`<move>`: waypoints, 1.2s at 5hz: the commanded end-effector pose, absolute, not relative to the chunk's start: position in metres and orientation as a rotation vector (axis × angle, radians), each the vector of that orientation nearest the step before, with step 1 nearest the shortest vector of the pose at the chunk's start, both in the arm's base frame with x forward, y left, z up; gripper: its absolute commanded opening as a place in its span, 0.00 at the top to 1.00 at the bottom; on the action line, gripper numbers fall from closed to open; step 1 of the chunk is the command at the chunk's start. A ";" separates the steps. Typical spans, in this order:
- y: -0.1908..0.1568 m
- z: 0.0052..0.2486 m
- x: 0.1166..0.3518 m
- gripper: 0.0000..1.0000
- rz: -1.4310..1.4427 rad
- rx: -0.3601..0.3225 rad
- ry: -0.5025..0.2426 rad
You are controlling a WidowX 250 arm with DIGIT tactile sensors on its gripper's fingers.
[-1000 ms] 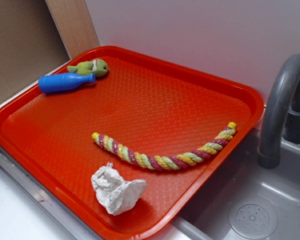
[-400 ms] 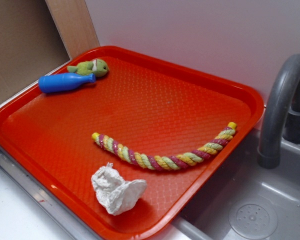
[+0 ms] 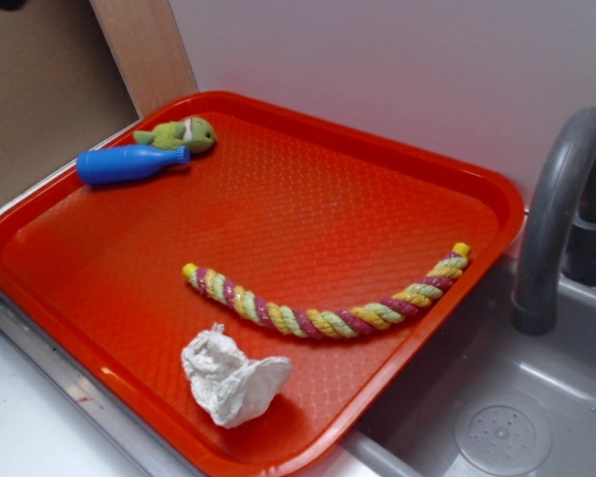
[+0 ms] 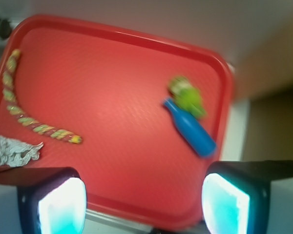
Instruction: Grab the multicolored rope.
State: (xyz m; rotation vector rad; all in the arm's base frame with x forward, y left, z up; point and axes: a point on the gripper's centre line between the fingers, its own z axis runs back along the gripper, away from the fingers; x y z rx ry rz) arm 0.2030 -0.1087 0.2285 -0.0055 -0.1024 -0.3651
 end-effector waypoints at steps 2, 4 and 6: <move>-0.224 0.219 0.212 0.00 -0.821 -0.026 -0.185; -0.262 0.191 0.191 0.00 -0.954 0.010 -0.091; -0.289 0.167 0.168 0.00 -1.011 0.047 -0.014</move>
